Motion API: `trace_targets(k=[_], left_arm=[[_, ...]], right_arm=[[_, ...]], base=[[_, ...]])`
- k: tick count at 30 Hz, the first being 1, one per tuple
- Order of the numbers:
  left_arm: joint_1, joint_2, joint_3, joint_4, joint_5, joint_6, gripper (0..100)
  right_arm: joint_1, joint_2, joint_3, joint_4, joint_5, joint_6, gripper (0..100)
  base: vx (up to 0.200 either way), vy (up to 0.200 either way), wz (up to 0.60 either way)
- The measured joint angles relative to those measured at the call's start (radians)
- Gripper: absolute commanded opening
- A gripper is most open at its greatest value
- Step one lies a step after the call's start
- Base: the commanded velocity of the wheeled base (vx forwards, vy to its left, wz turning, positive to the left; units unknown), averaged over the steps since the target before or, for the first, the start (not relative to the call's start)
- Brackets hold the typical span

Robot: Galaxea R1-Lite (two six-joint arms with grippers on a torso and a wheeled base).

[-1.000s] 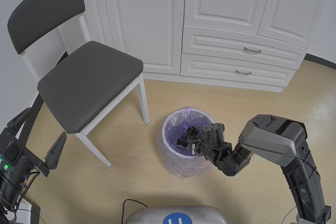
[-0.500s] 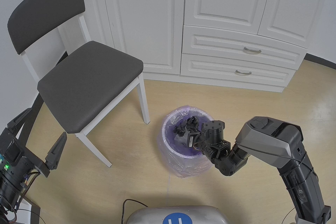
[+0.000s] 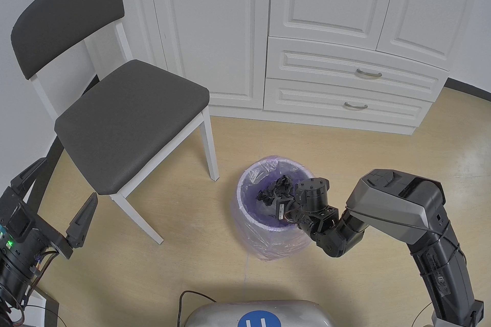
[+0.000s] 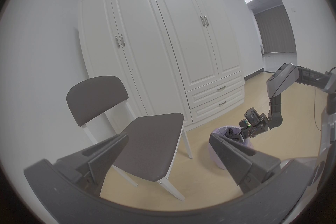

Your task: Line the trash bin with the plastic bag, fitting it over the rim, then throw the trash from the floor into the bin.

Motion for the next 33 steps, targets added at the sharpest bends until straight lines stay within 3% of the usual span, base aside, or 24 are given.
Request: trace_targets(k=[11,12,25,33], left_arm=[[0.000,0.000,0.000,0.000,0.000,0.000,100],[0.000,0.000,0.000,0.000,0.000,0.001,100],[-0.001,0.000,0.004,0.000,-0.001,0.001,100],[0.000,0.000,0.006,0.000,-0.002,0.001,100]], right_arm=[[-0.001,0.024,-0.020,-0.002,0.000,0.006,0],[-0.001,0.026,-0.020,-0.002,0.000,0.008,100],[0.005,0.013,-0.010,-0.037,-0.003,0.020,100],[0.001,-0.098,0.055,-0.035,-0.005,0.007,100]], base=[[0.000,0.000,0.00],[0.000,0.000,0.00],[0.000,0.000,0.00],[0.000,0.000,0.00]])
